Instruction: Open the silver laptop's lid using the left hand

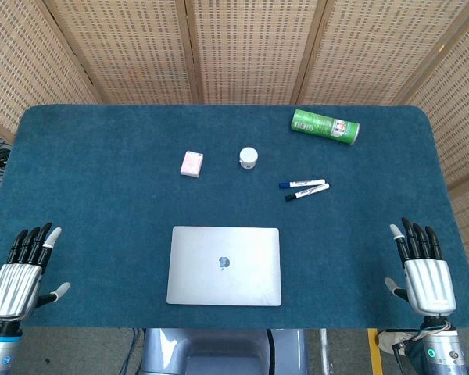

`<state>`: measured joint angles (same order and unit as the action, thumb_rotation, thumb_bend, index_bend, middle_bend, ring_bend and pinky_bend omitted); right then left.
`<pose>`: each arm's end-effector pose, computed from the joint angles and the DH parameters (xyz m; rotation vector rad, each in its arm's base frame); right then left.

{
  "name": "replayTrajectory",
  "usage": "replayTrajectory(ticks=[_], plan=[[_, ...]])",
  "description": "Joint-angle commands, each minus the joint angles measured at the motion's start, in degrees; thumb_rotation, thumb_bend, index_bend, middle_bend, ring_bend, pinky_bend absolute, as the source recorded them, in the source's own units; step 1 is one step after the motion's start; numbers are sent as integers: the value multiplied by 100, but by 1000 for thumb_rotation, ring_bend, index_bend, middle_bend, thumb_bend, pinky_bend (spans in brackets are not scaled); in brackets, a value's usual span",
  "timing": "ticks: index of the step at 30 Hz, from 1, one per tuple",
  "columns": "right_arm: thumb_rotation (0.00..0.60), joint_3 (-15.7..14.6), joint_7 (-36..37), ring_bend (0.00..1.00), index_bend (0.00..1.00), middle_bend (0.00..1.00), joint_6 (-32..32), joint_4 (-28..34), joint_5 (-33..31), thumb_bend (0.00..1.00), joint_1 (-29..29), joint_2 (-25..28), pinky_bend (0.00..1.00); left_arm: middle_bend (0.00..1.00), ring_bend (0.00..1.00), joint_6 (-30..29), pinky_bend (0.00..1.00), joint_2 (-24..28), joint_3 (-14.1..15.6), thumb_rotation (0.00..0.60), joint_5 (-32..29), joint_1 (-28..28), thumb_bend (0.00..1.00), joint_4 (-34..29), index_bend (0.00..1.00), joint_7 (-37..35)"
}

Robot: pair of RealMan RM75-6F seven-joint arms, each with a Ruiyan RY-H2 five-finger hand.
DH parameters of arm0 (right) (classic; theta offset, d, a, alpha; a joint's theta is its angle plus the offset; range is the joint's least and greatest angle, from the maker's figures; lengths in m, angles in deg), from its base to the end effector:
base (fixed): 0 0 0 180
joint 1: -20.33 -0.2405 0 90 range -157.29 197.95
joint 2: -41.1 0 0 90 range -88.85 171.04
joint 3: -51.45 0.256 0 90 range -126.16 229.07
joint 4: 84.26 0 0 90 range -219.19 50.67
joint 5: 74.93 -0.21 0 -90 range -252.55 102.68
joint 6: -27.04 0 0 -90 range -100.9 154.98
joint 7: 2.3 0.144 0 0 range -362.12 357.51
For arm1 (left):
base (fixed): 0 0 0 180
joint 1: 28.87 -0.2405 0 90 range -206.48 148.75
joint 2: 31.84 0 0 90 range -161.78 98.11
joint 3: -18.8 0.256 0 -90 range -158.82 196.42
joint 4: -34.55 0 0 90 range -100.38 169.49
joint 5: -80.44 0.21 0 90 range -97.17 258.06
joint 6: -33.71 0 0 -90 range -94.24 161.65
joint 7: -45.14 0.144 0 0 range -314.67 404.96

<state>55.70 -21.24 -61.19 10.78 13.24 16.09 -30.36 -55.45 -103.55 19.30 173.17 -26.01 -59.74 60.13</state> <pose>-0.2811 -0.1806 0.1251 1.4101 -0.7227 0.8444 -0.2807 0.1562 0.1122 -1.4834 -0.7869 -0.8862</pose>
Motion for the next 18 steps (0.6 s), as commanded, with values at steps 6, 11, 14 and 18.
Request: replayTrajectory(ticks=[6,11,14,18], plan=[[600,-2,-16,0,0,0,-9,-2,-12,0,11,-9,0,0,0,39,0,0,10,600,-11,7,1,1,0,16],[600,-1,42,0,0,0,-34,6,-2,0,22,2,0,0,0,154,0,9,64,600,74,70,4,-40,0,15],[600,5,82,0,0,0,-31,20,-7,0,21,24,0,0,0,352,0,21,199,600,391,230,6,-63,0,-164],[600,23,147,0,0,0,-6,7,-64,0,20,43,0,0,0,616,0,-103,361,600,931,518,15,8,0,-420]])
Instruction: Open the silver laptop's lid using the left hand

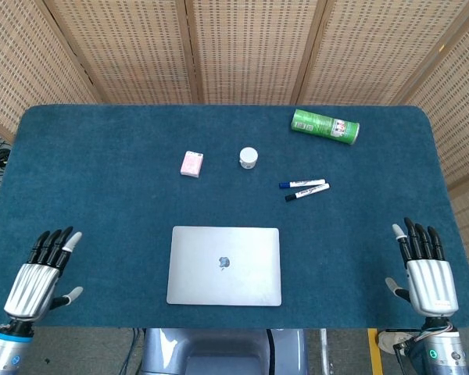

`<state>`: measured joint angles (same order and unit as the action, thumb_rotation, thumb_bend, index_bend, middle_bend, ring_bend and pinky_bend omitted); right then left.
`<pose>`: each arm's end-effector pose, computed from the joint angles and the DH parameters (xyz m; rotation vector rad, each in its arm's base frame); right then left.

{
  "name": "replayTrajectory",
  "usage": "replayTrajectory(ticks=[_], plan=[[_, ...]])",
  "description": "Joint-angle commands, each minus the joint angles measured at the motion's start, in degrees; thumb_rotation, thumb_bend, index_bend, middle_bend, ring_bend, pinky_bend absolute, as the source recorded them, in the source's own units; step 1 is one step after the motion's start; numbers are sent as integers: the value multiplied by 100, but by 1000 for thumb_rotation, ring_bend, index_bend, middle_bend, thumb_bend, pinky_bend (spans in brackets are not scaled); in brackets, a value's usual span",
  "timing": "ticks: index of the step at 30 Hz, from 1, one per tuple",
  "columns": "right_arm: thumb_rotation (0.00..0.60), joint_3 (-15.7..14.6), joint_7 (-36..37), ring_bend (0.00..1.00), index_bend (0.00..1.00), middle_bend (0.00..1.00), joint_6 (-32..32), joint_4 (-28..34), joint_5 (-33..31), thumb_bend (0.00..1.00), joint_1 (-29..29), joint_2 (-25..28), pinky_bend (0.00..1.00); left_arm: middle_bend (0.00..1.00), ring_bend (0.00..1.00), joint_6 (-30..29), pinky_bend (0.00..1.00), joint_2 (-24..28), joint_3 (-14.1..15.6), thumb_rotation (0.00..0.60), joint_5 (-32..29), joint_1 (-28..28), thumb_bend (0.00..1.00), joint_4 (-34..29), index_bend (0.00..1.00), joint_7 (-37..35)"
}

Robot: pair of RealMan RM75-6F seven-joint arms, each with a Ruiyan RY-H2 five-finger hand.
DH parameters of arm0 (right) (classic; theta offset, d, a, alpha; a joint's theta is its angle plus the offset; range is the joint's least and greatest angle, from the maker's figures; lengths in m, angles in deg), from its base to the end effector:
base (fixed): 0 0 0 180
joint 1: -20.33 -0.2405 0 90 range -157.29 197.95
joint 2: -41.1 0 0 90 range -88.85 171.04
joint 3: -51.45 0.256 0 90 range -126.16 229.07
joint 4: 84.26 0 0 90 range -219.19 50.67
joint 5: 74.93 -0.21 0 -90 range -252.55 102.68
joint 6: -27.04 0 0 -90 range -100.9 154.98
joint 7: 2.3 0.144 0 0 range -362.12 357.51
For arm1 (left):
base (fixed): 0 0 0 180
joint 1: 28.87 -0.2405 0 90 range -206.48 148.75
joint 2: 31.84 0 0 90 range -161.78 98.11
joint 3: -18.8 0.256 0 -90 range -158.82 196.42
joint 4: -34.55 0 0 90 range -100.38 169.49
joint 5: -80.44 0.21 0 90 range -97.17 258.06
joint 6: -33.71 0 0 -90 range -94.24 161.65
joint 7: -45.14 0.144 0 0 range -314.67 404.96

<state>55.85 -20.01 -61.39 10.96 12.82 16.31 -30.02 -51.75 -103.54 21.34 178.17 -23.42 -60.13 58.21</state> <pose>-0.2825 -0.1800 0.1278 1.3940 -0.7395 0.8546 -0.2645 0.1582 0.0954 -1.6321 -0.8044 -0.9495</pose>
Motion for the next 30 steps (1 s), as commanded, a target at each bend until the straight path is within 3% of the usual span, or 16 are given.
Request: replayTrajectory(ticks=[1,11,20,30], plan=[[600,11,36,0,0,0,25,-14,-29,0,-6,12,0,0,0,322,0,-152,178,600,545,340,17,74,0,-260],[600,-14,89,0,0,0,53,38,-16,0,-7,58,0,0,0,1448,0,-796,331,600,1866,1513,57,325,0,-259],[600,-22,138,0,0,0,80,49,-27,0,-10,87,0,0,0,2450,0,-1622,-6,600,1926,2279,58,418,0,140],[600,-2,209,0,0,0,148,43,-96,0,-33,115,0,0,0,2985,0,-2395,-286,600,1643,2766,50,1026,0,480]])
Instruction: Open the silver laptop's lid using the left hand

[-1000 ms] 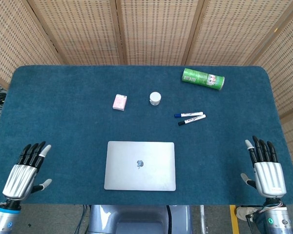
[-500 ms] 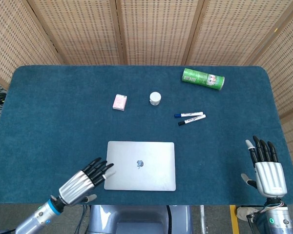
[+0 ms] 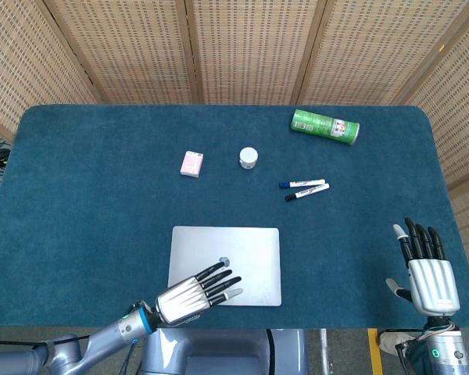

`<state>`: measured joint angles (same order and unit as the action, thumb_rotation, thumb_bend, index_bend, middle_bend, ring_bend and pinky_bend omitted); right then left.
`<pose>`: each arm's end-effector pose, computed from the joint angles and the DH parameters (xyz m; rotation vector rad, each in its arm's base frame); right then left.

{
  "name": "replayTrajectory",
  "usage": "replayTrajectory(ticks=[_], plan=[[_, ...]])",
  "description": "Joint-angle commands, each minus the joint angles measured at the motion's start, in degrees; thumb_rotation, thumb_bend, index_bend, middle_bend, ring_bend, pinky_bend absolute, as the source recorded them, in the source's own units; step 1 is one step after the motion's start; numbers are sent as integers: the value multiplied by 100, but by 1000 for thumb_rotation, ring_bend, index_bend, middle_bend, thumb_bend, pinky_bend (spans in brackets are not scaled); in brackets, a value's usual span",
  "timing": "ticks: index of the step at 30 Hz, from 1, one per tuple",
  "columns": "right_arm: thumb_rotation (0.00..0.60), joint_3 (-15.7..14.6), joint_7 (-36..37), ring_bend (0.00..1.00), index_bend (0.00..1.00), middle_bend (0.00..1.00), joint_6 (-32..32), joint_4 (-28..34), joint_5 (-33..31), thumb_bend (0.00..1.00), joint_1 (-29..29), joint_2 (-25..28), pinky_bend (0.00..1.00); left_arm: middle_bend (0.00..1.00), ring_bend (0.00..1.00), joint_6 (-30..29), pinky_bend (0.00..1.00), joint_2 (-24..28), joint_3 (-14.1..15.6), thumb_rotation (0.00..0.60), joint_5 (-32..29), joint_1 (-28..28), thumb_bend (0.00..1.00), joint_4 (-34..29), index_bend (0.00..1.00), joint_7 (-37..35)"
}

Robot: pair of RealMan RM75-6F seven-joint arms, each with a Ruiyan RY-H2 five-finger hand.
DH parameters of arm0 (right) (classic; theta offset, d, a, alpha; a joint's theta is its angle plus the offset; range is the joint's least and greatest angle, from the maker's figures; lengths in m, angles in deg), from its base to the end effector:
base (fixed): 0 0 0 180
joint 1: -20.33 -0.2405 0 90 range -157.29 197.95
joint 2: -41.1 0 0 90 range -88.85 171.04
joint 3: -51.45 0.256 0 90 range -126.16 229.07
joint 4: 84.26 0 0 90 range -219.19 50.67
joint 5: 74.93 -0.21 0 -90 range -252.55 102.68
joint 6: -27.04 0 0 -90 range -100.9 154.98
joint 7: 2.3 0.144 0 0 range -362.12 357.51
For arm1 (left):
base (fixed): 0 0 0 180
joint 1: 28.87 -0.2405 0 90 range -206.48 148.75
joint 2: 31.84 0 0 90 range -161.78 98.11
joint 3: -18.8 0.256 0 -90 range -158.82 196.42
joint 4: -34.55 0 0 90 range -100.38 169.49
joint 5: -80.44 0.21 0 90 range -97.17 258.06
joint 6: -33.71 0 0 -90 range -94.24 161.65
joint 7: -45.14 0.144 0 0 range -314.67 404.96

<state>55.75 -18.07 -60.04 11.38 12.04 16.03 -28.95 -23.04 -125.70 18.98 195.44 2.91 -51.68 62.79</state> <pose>-0.2850 -0.1814 0.1298 1.3999 -0.7764 0.8562 -0.1165 0.1995 -0.0659 -2.4347 -0.3344 -1.1971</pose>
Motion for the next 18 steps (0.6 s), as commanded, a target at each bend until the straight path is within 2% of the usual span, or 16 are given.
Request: replayTrajectory(ticks=[1,9,18], plan=[[600,13,25,0,0,0,16,-1,-27,0,-6,13,0,0,0,125,0,-245,-50,600,-87,169,48,251,0,21],[600,34,125,0,0,0,55,-13,-91,0,-15,46,0,0,0,64,0,-779,12,600,-172,378,47,848,0,-216],[600,41,175,0,0,0,103,-20,-133,0,-33,61,0,0,0,129,0,-1210,-56,600,-439,544,47,1259,0,-261]])
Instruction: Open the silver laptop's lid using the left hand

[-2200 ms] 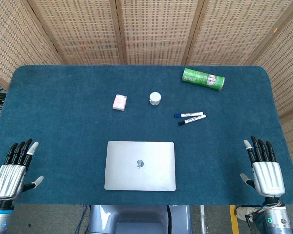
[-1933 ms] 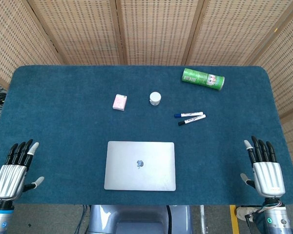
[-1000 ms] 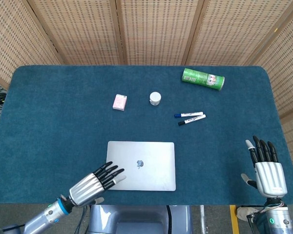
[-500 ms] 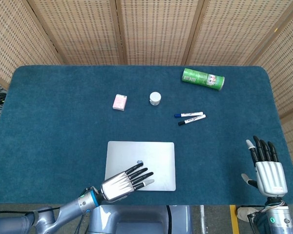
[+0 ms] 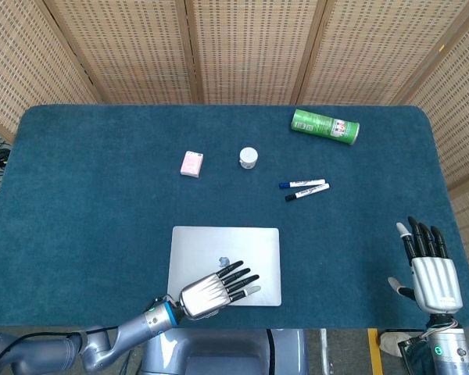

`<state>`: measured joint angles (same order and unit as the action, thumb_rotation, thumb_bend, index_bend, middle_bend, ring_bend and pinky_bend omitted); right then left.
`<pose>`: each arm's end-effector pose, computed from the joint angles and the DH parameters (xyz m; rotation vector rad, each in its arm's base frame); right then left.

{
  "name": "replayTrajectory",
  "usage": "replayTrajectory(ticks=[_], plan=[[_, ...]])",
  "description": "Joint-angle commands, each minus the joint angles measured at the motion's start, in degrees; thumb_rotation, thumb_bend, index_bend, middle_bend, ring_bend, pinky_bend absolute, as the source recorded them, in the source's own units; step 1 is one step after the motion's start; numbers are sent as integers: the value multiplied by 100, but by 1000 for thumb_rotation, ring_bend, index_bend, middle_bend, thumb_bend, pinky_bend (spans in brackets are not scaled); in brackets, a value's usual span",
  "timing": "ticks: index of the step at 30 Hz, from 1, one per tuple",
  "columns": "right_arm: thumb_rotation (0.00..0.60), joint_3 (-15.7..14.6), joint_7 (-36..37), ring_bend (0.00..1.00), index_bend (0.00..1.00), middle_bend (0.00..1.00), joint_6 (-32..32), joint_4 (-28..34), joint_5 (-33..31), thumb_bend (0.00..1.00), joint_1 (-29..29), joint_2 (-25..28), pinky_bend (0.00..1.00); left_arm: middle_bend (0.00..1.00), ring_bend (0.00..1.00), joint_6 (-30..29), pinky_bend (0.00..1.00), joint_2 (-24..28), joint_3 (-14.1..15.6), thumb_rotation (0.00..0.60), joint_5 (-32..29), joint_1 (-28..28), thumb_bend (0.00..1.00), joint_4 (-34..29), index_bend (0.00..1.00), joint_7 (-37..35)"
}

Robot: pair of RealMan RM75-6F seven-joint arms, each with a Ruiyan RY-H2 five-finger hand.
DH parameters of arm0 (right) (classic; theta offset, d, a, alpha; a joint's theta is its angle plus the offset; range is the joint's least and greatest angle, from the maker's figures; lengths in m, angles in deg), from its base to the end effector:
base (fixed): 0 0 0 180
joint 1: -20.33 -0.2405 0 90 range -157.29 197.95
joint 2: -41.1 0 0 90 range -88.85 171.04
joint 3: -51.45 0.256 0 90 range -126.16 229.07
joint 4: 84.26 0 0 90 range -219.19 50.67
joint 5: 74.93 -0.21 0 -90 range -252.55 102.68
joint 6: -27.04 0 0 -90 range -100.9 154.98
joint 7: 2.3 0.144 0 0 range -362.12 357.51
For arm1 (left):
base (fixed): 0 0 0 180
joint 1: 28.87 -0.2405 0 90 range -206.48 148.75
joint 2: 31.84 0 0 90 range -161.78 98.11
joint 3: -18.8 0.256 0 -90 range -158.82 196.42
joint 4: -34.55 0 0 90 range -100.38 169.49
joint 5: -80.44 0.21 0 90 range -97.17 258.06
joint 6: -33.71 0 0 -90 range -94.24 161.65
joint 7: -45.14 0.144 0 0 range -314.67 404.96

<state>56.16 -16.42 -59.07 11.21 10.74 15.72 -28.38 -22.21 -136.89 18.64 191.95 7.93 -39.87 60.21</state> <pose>-0.2890 -0.1846 0.1325 1.3885 -0.8036 0.8554 -0.0982 0.2131 -0.1168 -2.4578 -0.3535 -1.2036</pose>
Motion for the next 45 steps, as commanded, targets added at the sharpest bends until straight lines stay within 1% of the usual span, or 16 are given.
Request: replayTrajectory(ticks=[1,12,18,22,25,27,30,34,39,43,45], plan=[[600,-2,16,0,0,0,7,-3,-4,0,-2,4,0,0,0,56,0,-114,-28,600,-111,49,47,95,0,-3],[600,5,140,0,0,0,21,-3,-31,0,-3,55,0,0,0,-36,0,-446,-4,600,-440,106,54,392,0,38],[600,-3,149,0,0,0,24,14,-28,0,-4,73,0,0,0,-2,0,-521,-27,600,-661,139,63,445,0,141],[600,0,167,0,0,0,33,14,-44,0,-6,79,0,0,0,-30,0,-556,-12,600,-751,169,139,467,0,185],[600,-5,173,0,0,0,41,13,-42,0,-9,83,0,0,0,-37,0,-572,4,600,-803,189,249,476,0,223],[600,-6,176,0,0,0,47,14,-44,0,-13,86,0,0,0,-44,0,-582,12,600,-842,202,341,474,0,254],[600,-9,182,0,0,0,47,18,-43,0,-13,88,0,0,0,-69,0,-579,25,600,-858,218,397,466,0,286],[600,-14,196,0,0,0,49,21,-44,0,-11,93,0,0,0,-117,0,-544,43,600,-871,237,436,432,0,360],[600,-22,195,0,0,0,55,26,-36,0,-14,96,0,0,0,-170,0,-504,34,600,-904,252,448,403,0,507],[600,-25,194,0,0,0,50,34,-30,0,-14,98,0,0,0,-226,0,-517,-78,600,-1002,245,451,442,0,874],[600,-29,208,0,0,0,49,37,-28,0,-11,100,0,0,0,-242,0,-565,-199,600,-1101,229,451,456,0,1271]])
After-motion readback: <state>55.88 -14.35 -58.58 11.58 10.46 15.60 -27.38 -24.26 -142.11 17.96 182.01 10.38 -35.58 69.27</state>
